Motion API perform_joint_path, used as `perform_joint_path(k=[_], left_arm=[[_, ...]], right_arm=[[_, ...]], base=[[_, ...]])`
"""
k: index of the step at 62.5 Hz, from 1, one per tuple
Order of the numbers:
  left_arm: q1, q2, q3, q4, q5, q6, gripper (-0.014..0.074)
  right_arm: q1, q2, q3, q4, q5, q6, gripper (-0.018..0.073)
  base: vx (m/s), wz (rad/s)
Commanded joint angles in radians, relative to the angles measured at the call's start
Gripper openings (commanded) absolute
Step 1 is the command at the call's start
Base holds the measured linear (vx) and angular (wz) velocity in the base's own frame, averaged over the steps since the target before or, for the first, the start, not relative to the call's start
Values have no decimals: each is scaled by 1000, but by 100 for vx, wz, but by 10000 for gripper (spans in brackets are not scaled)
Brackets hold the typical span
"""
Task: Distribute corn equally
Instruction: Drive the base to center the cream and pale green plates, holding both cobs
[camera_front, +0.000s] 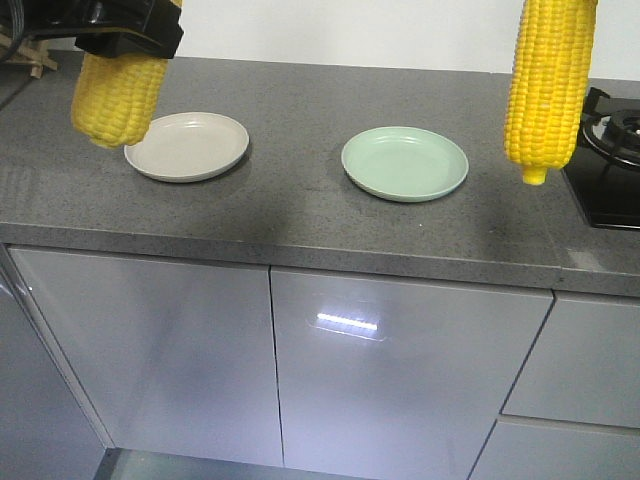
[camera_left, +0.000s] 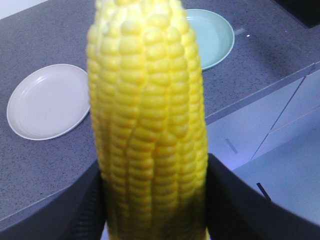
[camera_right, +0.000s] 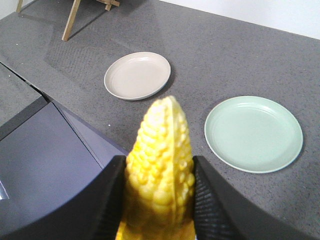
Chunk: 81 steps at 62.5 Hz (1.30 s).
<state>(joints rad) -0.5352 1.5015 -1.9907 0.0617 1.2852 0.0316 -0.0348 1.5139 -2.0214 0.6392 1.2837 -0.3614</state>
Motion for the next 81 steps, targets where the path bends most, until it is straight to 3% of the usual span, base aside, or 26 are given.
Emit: perform_joint_path(k=[1,81], left_arm=[[-3,-33,-22,2,-30,-11,-8],[-3,-33,-22,2,-30,-11,-8]], right_arm=[[-5,-26,-20,35,2,-7,101],[-5,-26,-20,35,2,-7,101]], base=[[5,9],[6,2]])
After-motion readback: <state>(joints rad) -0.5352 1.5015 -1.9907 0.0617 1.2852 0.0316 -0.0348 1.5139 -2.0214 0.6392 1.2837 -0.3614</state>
